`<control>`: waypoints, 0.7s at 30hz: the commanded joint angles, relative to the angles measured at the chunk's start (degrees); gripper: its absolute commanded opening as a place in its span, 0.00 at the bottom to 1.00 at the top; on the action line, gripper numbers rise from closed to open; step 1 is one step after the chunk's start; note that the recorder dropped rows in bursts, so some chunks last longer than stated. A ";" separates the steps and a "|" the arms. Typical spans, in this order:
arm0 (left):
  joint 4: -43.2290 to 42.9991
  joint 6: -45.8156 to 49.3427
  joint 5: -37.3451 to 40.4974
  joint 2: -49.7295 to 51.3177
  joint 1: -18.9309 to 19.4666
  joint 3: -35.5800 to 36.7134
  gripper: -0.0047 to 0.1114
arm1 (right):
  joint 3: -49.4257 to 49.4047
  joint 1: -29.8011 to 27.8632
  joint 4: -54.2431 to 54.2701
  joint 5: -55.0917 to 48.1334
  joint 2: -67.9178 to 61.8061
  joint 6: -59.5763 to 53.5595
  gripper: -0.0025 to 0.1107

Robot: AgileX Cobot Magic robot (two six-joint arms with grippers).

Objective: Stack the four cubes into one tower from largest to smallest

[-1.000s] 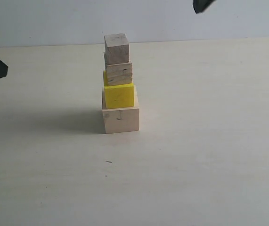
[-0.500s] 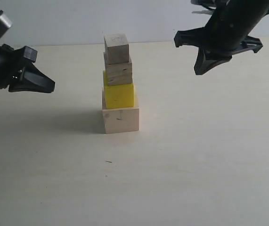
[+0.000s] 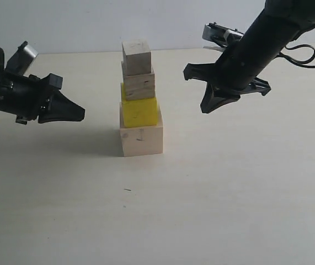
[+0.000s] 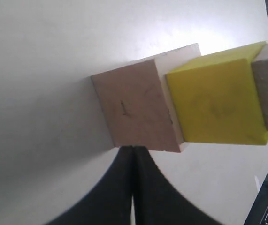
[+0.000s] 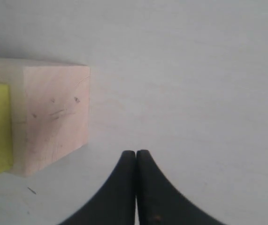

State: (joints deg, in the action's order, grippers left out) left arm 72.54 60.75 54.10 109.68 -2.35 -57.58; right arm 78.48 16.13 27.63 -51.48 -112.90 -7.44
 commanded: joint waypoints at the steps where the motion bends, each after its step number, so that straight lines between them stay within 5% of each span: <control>1: 4.45 3.38 1.56 3.03 -0.38 -0.06 0.04 | -0.24 -0.30 5.02 0.57 -1.54 -3.39 0.02; 7: 6.62 4.94 4.61 7.10 -1.91 -2.48 0.04 | -0.24 -0.30 15.19 -0.19 -4.59 -8.50 0.02; 21: 6.49 4.94 -0.05 10.46 -5.76 -5.90 0.04 | -0.24 -0.19 17.76 -2.93 -6.49 -9.53 0.02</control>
State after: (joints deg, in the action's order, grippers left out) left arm 78.49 65.29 55.58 119.80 -7.92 -63.05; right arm 78.48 16.13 44.05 -53.64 -119.56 -15.72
